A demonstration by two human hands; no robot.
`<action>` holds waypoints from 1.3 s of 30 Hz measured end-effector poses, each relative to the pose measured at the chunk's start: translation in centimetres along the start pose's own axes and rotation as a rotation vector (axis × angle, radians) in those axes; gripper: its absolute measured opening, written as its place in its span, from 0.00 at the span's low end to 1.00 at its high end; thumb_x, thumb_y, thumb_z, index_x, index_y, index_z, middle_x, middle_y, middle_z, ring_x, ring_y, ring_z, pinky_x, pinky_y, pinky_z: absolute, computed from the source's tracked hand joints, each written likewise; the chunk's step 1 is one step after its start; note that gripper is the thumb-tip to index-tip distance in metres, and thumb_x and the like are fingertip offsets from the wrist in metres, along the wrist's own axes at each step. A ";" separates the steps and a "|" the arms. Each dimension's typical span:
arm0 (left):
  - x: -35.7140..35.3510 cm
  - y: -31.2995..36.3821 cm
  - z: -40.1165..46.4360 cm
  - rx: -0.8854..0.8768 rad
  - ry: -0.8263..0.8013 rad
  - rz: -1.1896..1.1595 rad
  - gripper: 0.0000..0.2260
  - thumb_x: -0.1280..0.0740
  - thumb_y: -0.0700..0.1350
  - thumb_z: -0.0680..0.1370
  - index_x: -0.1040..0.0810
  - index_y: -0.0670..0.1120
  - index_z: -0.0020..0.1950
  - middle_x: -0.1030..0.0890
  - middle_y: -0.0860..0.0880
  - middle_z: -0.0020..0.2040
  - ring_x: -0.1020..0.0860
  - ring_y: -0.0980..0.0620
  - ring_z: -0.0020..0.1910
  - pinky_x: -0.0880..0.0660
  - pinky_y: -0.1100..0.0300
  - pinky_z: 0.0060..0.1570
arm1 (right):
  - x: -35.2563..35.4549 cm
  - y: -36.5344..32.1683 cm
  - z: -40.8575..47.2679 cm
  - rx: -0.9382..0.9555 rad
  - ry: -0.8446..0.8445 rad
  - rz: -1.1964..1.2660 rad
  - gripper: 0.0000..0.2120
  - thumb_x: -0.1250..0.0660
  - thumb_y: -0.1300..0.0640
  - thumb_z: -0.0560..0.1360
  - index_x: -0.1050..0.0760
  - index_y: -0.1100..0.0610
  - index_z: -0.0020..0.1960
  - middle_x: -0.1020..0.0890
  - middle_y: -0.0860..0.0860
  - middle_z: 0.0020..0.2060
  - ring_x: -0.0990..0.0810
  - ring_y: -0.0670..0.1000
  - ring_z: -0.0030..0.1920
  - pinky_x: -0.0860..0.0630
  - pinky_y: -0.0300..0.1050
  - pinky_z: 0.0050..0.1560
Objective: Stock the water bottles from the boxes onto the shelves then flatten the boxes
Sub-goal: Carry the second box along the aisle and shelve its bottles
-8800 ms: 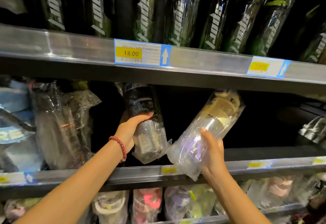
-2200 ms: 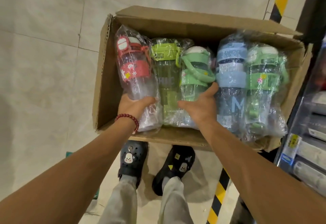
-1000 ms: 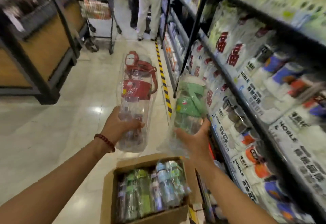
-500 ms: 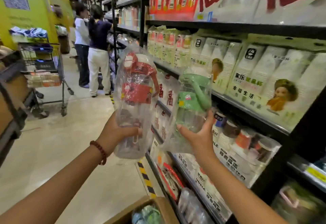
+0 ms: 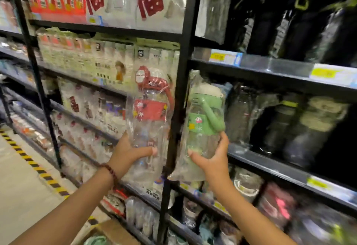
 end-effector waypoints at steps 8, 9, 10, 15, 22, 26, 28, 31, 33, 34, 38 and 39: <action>-17.8 -0.5 -4.0 0.002 -0.240 -0.143 0.28 0.22 0.38 0.59 0.25 0.56 0.54 0.17 0.51 0.49 0.18 0.54 0.48 0.23 0.55 0.54 | 17.1 0.0 -7.0 -0.042 0.281 -0.122 0.53 0.27 0.43 0.52 0.46 0.51 0.72 0.33 0.48 0.68 0.32 0.44 0.67 0.34 0.40 0.65; -19.4 -0.8 -4.4 -0.009 -0.260 -0.145 0.28 0.22 0.39 0.59 0.25 0.58 0.53 0.16 0.55 0.47 0.18 0.57 0.48 0.22 0.60 0.51 | 18.7 0.1 -7.8 -0.053 0.300 -0.129 0.52 0.26 0.43 0.52 0.46 0.49 0.71 0.32 0.47 0.67 0.31 0.42 0.66 0.34 0.38 0.63; -21.3 -0.8 -5.1 -0.007 -0.294 -0.147 0.27 0.22 0.39 0.58 0.25 0.59 0.52 0.16 0.59 0.45 0.19 0.61 0.46 0.23 0.66 0.47 | 20.6 0.1 -8.8 -0.063 0.327 -0.135 0.51 0.26 0.44 0.53 0.46 0.48 0.71 0.32 0.44 0.66 0.31 0.38 0.64 0.34 0.35 0.61; -28.6 -1.5 -6.9 0.076 -0.426 -0.181 0.32 0.21 0.40 0.56 0.26 0.46 0.58 0.17 0.48 0.48 0.17 0.56 0.44 0.23 0.67 0.41 | 27.7 0.2 -12.7 -0.111 0.462 -0.182 0.49 0.25 0.49 0.57 0.48 0.42 0.70 0.36 0.41 0.65 0.35 0.40 0.65 0.36 0.40 0.64; -33.7 -1.9 -6.4 0.118 -0.512 -0.215 0.27 0.27 0.34 0.57 0.26 0.44 0.55 0.17 0.46 0.43 0.17 0.54 0.39 0.23 0.64 0.35 | 31.7 1.8 -12.7 -0.130 0.540 -0.151 0.44 0.23 0.64 0.66 0.49 0.42 0.68 0.37 0.28 0.55 0.37 0.16 0.48 0.34 0.27 0.46; -34.5 -1.7 -3.5 0.116 -0.540 -0.235 0.30 0.24 0.36 0.54 0.25 0.44 0.55 0.17 0.43 0.43 0.17 0.52 0.38 0.22 0.63 0.35 | 31.6 2.7 -9.9 -0.127 0.542 -0.142 0.48 0.22 0.58 0.65 0.50 0.45 0.72 0.36 0.36 0.61 0.34 0.33 0.59 0.35 0.33 0.56; -34.6 -1.6 -1.8 0.100 -0.541 -0.231 0.31 0.23 0.43 0.50 0.23 0.44 0.53 0.16 0.45 0.42 0.17 0.51 0.40 0.22 0.64 0.36 | 31.1 2.8 -8.2 -0.121 0.535 -0.153 0.48 0.22 0.60 0.66 0.50 0.47 0.74 0.37 0.38 0.63 0.36 0.36 0.62 0.38 0.39 0.59; -34.8 -1.6 0.8 0.088 -0.540 -0.243 0.33 0.23 0.46 0.50 0.23 0.43 0.54 0.16 0.46 0.42 0.17 0.51 0.42 0.22 0.65 0.37 | 30.6 3.2 -5.5 -0.108 0.543 -0.168 0.41 0.25 0.64 0.67 0.47 0.43 0.67 0.36 0.31 0.56 0.34 0.20 0.49 0.34 0.29 0.53; -35.0 -1.6 2.4 0.073 -0.546 -0.257 0.33 0.23 0.46 0.49 0.23 0.43 0.54 0.15 0.49 0.40 0.17 0.53 0.41 0.23 0.65 0.37 | 30.6 3.4 -3.8 -0.114 0.556 -0.164 0.40 0.25 0.65 0.67 0.47 0.43 0.66 0.36 0.29 0.54 0.35 0.18 0.46 0.33 0.23 0.45; -35.1 -1.6 3.0 0.069 -0.562 -0.266 0.35 0.22 0.46 0.48 0.23 0.43 0.54 0.15 0.49 0.40 0.17 0.53 0.41 0.22 0.65 0.37 | 30.7 3.6 -3.1 -0.115 0.563 -0.163 0.41 0.24 0.64 0.67 0.47 0.43 0.66 0.37 0.29 0.54 0.35 0.18 0.47 0.33 0.23 0.45; -36.0 -2.3 4.3 0.048 -0.635 -0.308 0.34 0.22 0.46 0.48 0.23 0.48 0.53 0.15 0.52 0.42 0.17 0.55 0.43 0.22 0.66 0.39 | 31.1 4.0 -1.5 -0.106 0.604 -0.204 0.42 0.24 0.63 0.67 0.48 0.43 0.66 0.40 0.27 0.53 0.39 0.14 0.44 0.34 0.18 0.41; -36.3 -2.5 4.3 0.042 -0.648 -0.321 0.32 0.23 0.45 0.50 0.24 0.50 0.53 0.15 0.54 0.43 0.17 0.57 0.44 0.22 0.66 0.39 | 31.1 4.1 -1.4 -0.101 0.610 -0.213 0.42 0.24 0.64 0.67 0.49 0.43 0.66 0.40 0.27 0.53 0.39 0.14 0.44 0.34 0.18 0.41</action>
Point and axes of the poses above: each hand's wrist, its own z-axis towards the middle knuckle, its own x-axis out of the back of the hand, y = z × x, the point moved 1 cm from there along z, towards the middle knuckle
